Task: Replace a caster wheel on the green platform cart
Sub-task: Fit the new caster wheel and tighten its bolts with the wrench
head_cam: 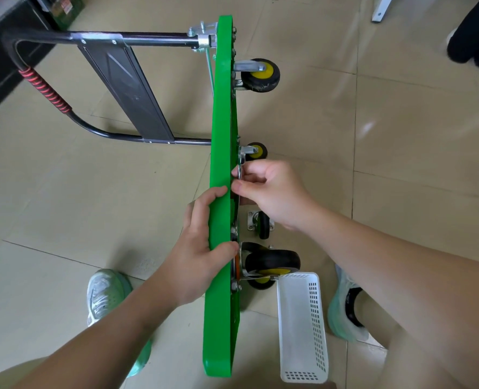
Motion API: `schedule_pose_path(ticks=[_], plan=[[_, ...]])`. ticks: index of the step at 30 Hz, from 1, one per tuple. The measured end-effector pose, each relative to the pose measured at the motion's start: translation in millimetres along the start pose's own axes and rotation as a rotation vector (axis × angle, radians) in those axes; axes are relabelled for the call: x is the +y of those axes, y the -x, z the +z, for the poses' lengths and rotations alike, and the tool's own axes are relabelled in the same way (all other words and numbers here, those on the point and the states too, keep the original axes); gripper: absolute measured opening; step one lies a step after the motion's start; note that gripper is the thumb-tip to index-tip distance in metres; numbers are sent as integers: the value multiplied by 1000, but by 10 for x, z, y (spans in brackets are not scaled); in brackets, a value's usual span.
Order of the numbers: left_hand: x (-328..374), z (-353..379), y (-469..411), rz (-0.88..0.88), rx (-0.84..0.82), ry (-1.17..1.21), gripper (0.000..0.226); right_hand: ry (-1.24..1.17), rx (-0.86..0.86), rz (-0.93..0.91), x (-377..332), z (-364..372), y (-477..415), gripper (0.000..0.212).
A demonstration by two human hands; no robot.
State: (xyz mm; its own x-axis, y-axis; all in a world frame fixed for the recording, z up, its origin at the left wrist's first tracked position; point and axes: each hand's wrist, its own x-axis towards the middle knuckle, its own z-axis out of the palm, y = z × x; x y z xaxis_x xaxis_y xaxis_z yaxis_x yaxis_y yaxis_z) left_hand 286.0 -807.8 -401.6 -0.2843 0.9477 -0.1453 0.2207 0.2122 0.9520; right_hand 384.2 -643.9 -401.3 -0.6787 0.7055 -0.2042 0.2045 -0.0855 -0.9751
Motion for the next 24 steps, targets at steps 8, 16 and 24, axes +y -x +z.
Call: schedule_pose_path(ticks=[8,16,24], plan=[[7,-8,16,-11,1,-6,74,-19,15,44,136,4,19,19],[4,-10,20,-19,-5,-15,75,-97,60,181,312,21,-106,23],[15,-30,6,-32,-40,-44,76,-145,73,392,394,8,-329,9]])
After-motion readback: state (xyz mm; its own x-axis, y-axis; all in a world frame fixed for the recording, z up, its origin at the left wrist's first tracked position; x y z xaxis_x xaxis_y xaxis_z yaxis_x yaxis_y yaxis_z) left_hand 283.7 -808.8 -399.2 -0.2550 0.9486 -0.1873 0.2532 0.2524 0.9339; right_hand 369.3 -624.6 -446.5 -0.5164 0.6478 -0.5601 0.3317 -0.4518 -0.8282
